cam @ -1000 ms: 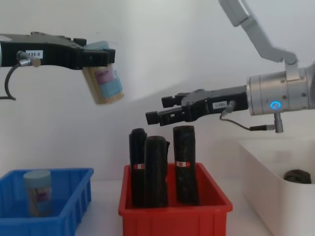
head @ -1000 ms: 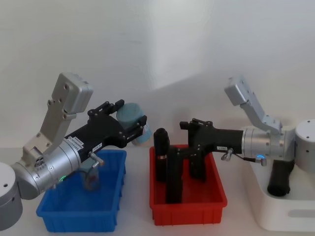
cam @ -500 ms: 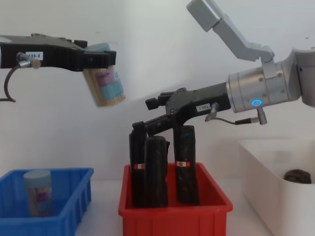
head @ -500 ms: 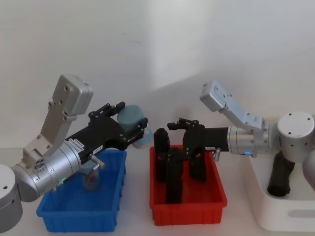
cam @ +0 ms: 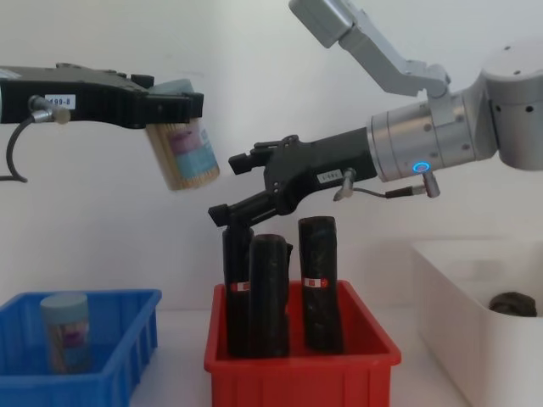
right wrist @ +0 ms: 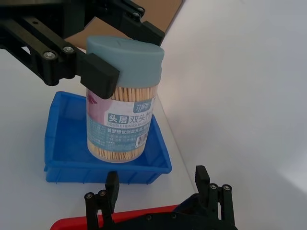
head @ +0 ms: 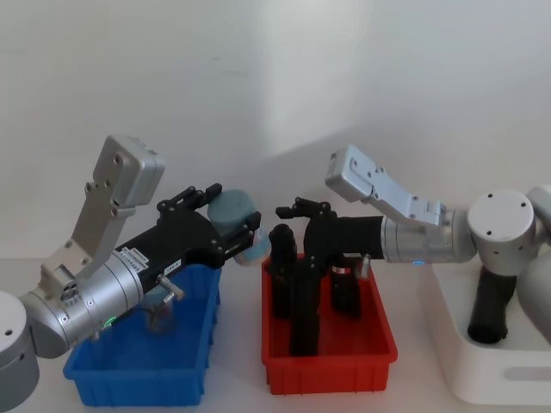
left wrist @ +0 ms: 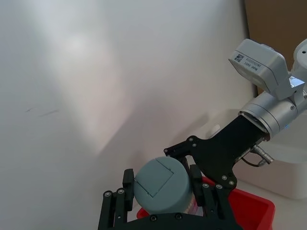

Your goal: Pick the cotton swabs from the blue box and place them into the white box.

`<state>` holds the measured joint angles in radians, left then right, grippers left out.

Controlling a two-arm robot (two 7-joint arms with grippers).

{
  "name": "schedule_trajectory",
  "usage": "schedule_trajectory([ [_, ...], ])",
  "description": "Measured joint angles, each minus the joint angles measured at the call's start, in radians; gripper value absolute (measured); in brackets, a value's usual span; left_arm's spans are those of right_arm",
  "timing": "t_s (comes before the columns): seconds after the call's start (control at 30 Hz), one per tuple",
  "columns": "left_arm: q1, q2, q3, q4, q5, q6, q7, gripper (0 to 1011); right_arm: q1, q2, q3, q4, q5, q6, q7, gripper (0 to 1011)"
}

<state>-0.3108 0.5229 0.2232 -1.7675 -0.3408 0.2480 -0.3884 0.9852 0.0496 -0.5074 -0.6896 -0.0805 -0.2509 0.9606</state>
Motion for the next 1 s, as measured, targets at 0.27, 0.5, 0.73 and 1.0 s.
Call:
schedule_trajectory([
  [0.27, 0.006, 0.002, 0.0, -0.003, -0.005, -0.004, 0.006, 713, -0.003, -0.002, -0.014, -0.026, 0.011, 0.014, 0.019, 1002],
  [0.5, 0.013, 0.005, -0.002, -0.006, -0.01, -0.007, 0.018, 713, -0.009, 0.0, -0.019, -0.055, 0.046, 0.049, 0.051, 1002],
  [0.73, 0.02, 0.009, -0.004, -0.012, -0.013, -0.008, 0.032, 712, -0.016, 0.003, -0.021, -0.08, 0.096, 0.077, 0.077, 1002],
  [1.0, 0.03, 0.014, -0.006, -0.019, -0.018, -0.008, 0.04, 713, -0.03, 0.009, -0.022, -0.117, 0.155, 0.111, 0.097, 1002],
])
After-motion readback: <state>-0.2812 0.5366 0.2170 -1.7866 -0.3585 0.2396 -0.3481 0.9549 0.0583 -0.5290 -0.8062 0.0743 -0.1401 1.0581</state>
